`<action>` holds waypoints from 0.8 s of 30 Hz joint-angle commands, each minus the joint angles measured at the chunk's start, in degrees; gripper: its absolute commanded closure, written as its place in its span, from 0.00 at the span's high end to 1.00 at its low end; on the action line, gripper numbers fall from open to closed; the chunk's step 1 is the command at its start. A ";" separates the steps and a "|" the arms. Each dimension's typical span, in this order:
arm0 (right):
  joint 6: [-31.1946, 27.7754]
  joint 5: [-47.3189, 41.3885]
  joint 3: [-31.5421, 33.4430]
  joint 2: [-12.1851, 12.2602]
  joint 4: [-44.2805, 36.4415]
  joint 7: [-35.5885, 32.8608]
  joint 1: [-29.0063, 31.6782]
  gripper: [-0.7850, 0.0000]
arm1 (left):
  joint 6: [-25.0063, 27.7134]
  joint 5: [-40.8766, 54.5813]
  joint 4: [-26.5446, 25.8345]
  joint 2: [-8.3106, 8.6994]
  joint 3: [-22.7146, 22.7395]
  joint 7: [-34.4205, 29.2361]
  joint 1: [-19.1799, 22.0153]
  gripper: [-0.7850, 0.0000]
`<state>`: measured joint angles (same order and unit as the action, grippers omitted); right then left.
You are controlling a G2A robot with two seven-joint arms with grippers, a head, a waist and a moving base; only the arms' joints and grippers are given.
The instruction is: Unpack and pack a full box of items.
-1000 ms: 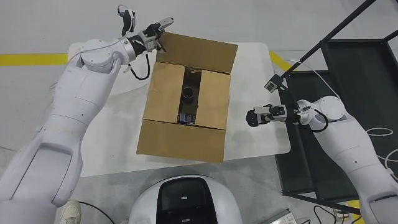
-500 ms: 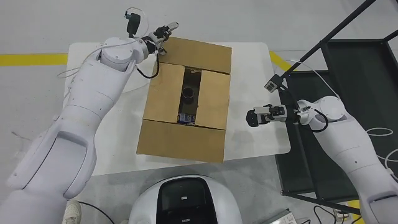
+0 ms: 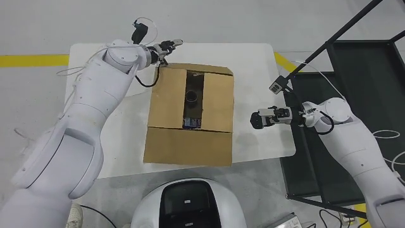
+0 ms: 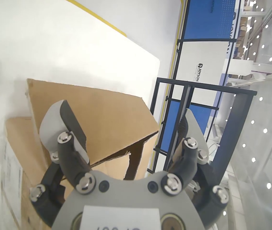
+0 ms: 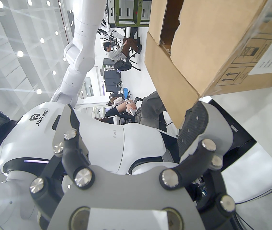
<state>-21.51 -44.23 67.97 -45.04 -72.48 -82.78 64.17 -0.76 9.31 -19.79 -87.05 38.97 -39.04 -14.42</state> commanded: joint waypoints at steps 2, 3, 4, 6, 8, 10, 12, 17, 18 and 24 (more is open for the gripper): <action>0.00 0.00 0.00 0.00 0.00 0.00 0.00 1.00 | 0.28 -0.72 0.49 0.07 0.19 -1.02 -0.07 1.00; 0.00 0.00 0.00 0.00 0.00 0.00 0.00 1.00 | 0.36 -0.83 0.61 0.11 0.32 -1.46 -0.11 1.00; 0.00 0.00 0.00 0.00 0.00 0.00 0.00 1.00 | 0.38 -0.88 0.71 0.18 0.47 -2.04 -0.12 1.00; 0.00 0.00 0.00 0.00 0.00 0.00 0.00 1.00 | 0.71 -0.96 0.77 0.35 0.83 -3.18 -0.13 1.00; 0.00 0.00 0.00 0.00 0.00 0.00 0.00 1.00 | 0.97 -1.00 0.79 0.56 1.26 -3.89 -0.15 1.00; 0.00 0.00 0.00 0.00 0.00 0.00 0.00 1.00 | 0.67 -0.60 0.83 0.78 1.79 -5.75 -0.22 1.00; 0.00 0.00 0.00 0.00 0.00 0.00 0.00 1.00 | 0.67 -0.64 0.83 1.05 2.23 -6.78 -0.16 1.00; 0.00 0.00 0.00 0.00 0.00 0.00 0.00 1.00 | 3.94 3.74 0.49 2.00 5.78 -5.29 -0.65 1.00; 0.00 0.00 0.00 0.00 0.00 0.00 0.00 1.00 | 5.32 5.23 0.31 2.27 6.86 -4.72 -0.84 1.00; 0.00 0.00 0.00 0.00 0.00 0.00 0.00 1.00 | 13.64 14.09 -1.97 4.62 13.56 -7.36 -3.55 1.00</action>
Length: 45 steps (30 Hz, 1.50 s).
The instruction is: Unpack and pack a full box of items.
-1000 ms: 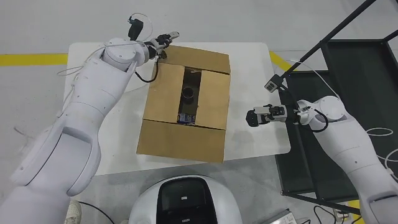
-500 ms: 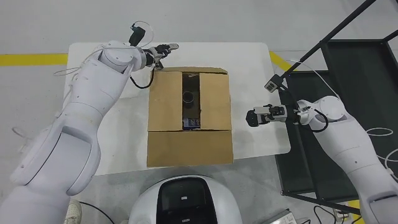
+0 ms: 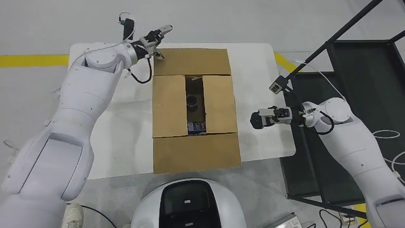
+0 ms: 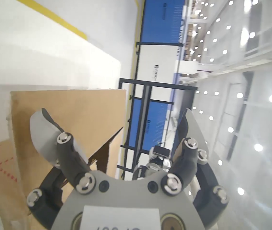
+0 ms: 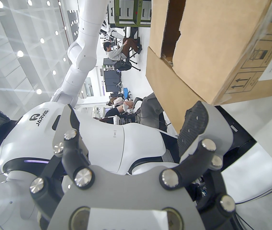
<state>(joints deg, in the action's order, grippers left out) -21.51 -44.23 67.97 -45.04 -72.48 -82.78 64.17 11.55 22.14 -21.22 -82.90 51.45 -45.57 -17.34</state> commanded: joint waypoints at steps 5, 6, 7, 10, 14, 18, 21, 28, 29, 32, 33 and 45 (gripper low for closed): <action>1.48 2.48 -0.51 -0.20 -2.78 3.48 0.14 1.00 | 4.69 3.56 -5.27 3.04 5.01 -6.95 -4.51 1.00; 2.18 3.47 -0.80 -0.30 -3.94 4.60 0.00 1.00 | 5.17 3.68 -6.50 3.62 5.81 -7.86 -5.49 1.00; 3.18 4.41 -1.16 -0.42 -4.91 5.82 -0.22 1.00 | 5.51 3.87 -7.79 4.23 6.69 -8.80 -6.55 1.00; 6.03 8.37 -2.97 -0.89 -8.38 9.42 -0.99 1.00 | 6.26 5.06 -12.13 6.27 10.04 -12.61 -10.29 1.00; 9.79 11.64 -6.48 -1.92 -11.82 13.39 -2.31 1.00 | 6.76 4.58 -19.14 9.43 15.29 -17.26 -15.96 1.00; 13.84 16.28 -10.31 -3.19 -13.95 18.29 -4.86 1.00 | 6.35 3.52 -27.26 12.41 20.98 -21.96 -22.38 1.00; 17.06 18.42 -12.61 -4.15 -15.04 21.49 -6.98 1.00 | 5.26 4.84 -32.45 14.12 25.28 -25.51 -26.85 1.00; 22.93 19.50 -15.83 -5.76 -15.30 24.60 -9.98 1.00 | 4.23 6.08 -38.63 16.60 30.93 -34.75 -32.99 1.00; 22.93 19.50 -15.83 -5.76 -15.30 24.60 -9.98 1.00 | 4.51 5.64 -38.96 16.80 31.10 -35.59 -33.22 1.00; 22.93 19.50 -15.83 -5.76 -15.30 24.60 -9.98 1.00 | 5.75 5.18 -39.36 17.16 30.77 -39.64 -33.36 1.00; 22.93 19.50 -15.83 -5.76 -15.30 24.60 -9.98 1.00 | 5.75 5.18 -39.36 17.16 30.77 -39.64 -33.36 1.00; 22.93 19.50 -15.83 -5.76 -15.30 24.60 -9.98 1.00 | 5.75 5.18 -39.36 17.16 30.77 -39.64 -33.36 1.00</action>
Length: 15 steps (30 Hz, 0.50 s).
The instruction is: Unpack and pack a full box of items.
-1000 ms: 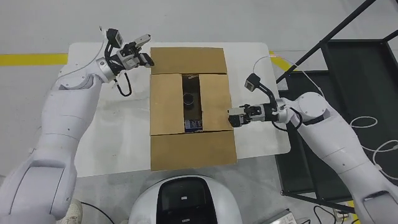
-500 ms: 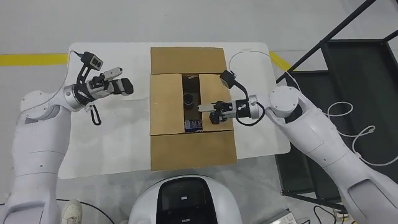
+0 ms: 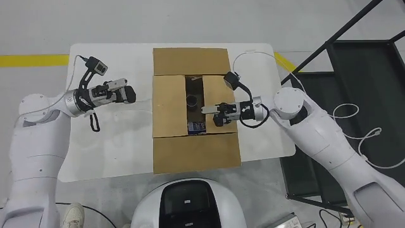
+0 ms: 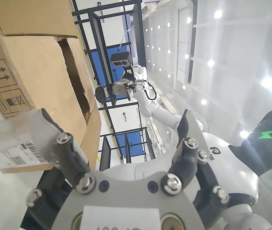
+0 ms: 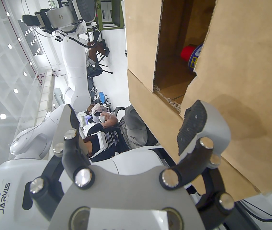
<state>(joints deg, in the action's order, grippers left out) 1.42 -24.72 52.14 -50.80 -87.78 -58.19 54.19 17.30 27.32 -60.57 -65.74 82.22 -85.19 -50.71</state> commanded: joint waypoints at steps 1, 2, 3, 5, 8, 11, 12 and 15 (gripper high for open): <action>-0.13 -0.03 0.01 -0.05 -0.21 0.62 0.24 1.00 | 0.00 0.00 0.00 0.00 0.00 -0.02 0.00 1.00; -0.47 -0.34 -0.04 -0.19 -0.66 1.24 0.35 1.00 | 0.13 -1.09 -0.24 0.03 -0.07 1.76 -0.26 1.00; -0.42 -0.66 -0.42 -0.41 -0.82 1.17 0.18 1.00 | 0.07 -2.68 -1.14 0.02 -0.50 4.22 -0.68 1.00; 0.01 -0.39 -2.05 -1.07 -1.10 0.06 -1.21 1.00 | 0.06 -6.25 -2.82 0.05 -1.19 9.13 -1.09 1.00; 0.98 -1.01 -4.92 -2.57 0.03 0.52 -3.93 1.00 | 0.84 -10.23 -5.25 0.24 -1.81 12.93 -1.75 1.00; 1.00 -1.82 -7.95 -4.29 2.66 1.53 -6.36 1.00 | 1.90 -11.81 -6.57 0.57 -1.36 14.70 -2.52 1.00; 0.87 -1.86 -8.98 -4.88 3.52 2.03 -7.10 1.00 | 2.17 -11.72 -6.79 0.69 -1.05 14.90 -2.78 1.00; 1.17 -1.43 -11.85 -6.60 6.41 3.45 -9.19 1.00 | 2.52 -9.94 -7.02 1.04 -0.24 13.45 -3.32 1.00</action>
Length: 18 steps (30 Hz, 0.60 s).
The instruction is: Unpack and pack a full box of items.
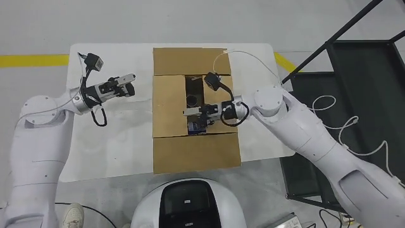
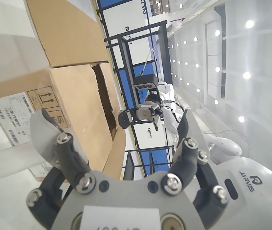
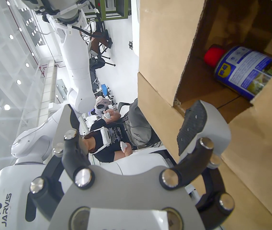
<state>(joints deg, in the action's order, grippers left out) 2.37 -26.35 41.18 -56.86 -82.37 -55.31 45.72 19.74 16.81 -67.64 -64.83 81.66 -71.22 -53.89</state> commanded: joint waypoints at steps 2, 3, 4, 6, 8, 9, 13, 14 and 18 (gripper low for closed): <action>0.35 0.35 -2.51 -1.58 2.40 1.12 -1.74 1.00 | 0.39 2.23 -0.04 0.33 0.74 -1.76 -0.50 1.00; 0.45 0.39 -3.21 -2.06 3.12 1.33 -2.17 1.00 | 0.52 3.29 0.01 0.42 0.96 -2.56 -0.67 1.00; 0.65 0.60 -3.93 -2.53 3.78 1.54 -2.58 1.00 | 0.66 3.83 0.12 0.54 1.24 -3.05 -0.78 1.00; 0.75 0.87 -5.26 -3.46 4.94 1.82 -3.27 1.00 | 0.79 4.63 0.32 0.73 1.61 -3.45 -0.98 1.00; 0.68 1.11 -6.51 -4.38 6.16 1.51 -4.06 1.00 | 0.79 5.21 0.36 0.88 1.77 -3.75 -1.05 1.00; 0.49 1.39 -7.12 -4.84 6.70 1.43 -4.48 1.00 | 0.90 5.39 0.29 0.95 1.81 -3.87 -1.08 1.00; -0.70 1.92 -8.78 -6.54 8.61 1.20 -6.12 1.00 | 0.96 6.69 -0.17 1.17 1.78 -4.36 -1.37 1.00; -1.11 1.86 -9.05 -6.92 8.86 0.92 -6.51 1.00 | 0.88 7.10 -0.33 1.20 1.68 -4.56 -1.44 1.00; -4.14 0.48 -9.38 -8.14 8.84 -1.35 -7.51 1.00 | 0.98 9.95 -1.15 1.29 1.47 -5.61 -1.79 1.00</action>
<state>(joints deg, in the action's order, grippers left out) -0.81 -25.29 31.74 -64.77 -73.33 -55.92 38.37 20.67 25.66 -68.61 -63.57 83.10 -76.48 -55.56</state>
